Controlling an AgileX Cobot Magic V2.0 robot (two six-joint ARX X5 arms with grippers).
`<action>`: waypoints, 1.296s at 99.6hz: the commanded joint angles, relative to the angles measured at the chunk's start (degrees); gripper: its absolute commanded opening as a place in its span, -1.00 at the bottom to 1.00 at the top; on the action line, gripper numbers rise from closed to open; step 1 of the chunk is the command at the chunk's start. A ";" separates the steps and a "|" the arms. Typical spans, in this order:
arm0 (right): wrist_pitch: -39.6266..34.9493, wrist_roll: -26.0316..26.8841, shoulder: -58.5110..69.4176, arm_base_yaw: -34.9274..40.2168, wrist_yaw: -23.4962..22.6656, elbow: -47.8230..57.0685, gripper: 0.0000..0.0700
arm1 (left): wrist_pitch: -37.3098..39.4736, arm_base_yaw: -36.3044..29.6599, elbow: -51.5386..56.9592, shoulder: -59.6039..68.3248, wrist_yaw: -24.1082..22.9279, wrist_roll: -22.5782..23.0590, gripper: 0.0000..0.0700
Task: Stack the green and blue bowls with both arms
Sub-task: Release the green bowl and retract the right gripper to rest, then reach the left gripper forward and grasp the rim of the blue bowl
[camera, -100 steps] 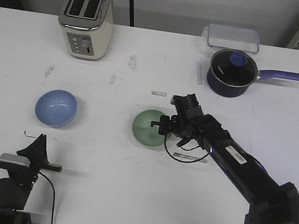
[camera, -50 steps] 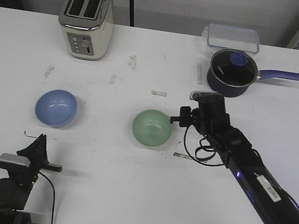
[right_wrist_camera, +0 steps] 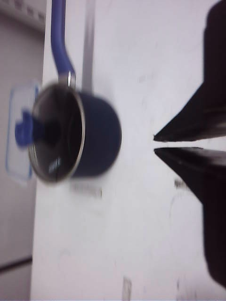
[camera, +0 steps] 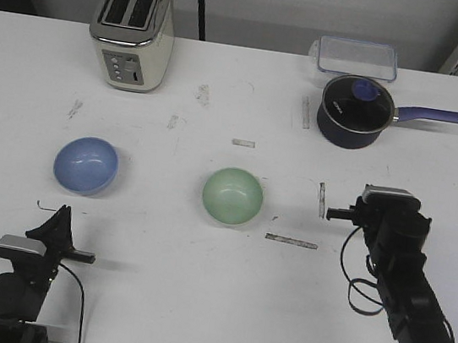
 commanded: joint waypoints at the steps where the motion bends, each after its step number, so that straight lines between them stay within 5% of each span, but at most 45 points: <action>1: 1.92 -1.20 -2.86 -1.29 -0.24 -2.58 -0.97 | 0.85 0.04 -1.20 -0.11 0.00 0.31 -0.99; 36: 5.95 -1.01 -26.40 -5.62 -3.78 -19.80 -0.97 | 0.85 0.04 -1.20 -0.11 0.00 0.31 -0.99; 70: 2.16 -1.01 -44.09 -5.62 -3.72 -20.81 -0.97 | 0.85 0.04 -1.20 -0.11 0.00 0.31 -0.99; 129: 2.19 -1.03 -50.56 -5.62 -3.72 -20.81 -0.97 | 0.92 0.04 -1.20 -0.11 0.00 0.31 -0.99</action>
